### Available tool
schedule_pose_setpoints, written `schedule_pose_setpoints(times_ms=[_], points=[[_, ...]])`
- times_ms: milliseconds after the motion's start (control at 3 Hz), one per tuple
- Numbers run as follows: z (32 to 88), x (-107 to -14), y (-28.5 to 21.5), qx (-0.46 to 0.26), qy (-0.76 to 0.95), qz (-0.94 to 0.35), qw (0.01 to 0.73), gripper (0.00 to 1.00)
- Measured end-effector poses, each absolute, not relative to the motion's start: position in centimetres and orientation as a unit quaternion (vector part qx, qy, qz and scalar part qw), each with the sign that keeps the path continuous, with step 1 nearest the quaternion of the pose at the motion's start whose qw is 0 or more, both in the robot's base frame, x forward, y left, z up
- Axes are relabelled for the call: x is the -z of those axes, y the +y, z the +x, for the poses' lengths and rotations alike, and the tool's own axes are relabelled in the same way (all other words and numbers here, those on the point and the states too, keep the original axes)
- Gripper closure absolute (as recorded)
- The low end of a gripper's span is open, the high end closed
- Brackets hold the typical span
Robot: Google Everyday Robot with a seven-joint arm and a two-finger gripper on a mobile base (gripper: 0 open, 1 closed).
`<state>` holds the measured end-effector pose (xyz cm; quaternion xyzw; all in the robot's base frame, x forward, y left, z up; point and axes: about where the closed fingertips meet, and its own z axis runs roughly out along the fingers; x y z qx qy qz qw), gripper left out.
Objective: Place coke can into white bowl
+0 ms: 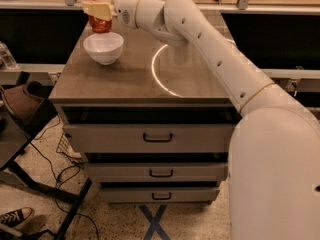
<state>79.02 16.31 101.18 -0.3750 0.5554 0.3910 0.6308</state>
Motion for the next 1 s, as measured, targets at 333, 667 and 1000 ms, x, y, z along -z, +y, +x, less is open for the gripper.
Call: schedule_pose_setpoints(times_ms=[333, 667, 1000], points=[[79.2, -100.0, 16.1, -0.377, 0.567, -0.382, 0.625, 1.0], [79.4, -98.5, 16.1, -0.363, 0.573, -0.393, 0.62, 1.0], [79.3, -96.8, 17.0, -0.364, 0.567, -0.385, 0.63, 1.0]])
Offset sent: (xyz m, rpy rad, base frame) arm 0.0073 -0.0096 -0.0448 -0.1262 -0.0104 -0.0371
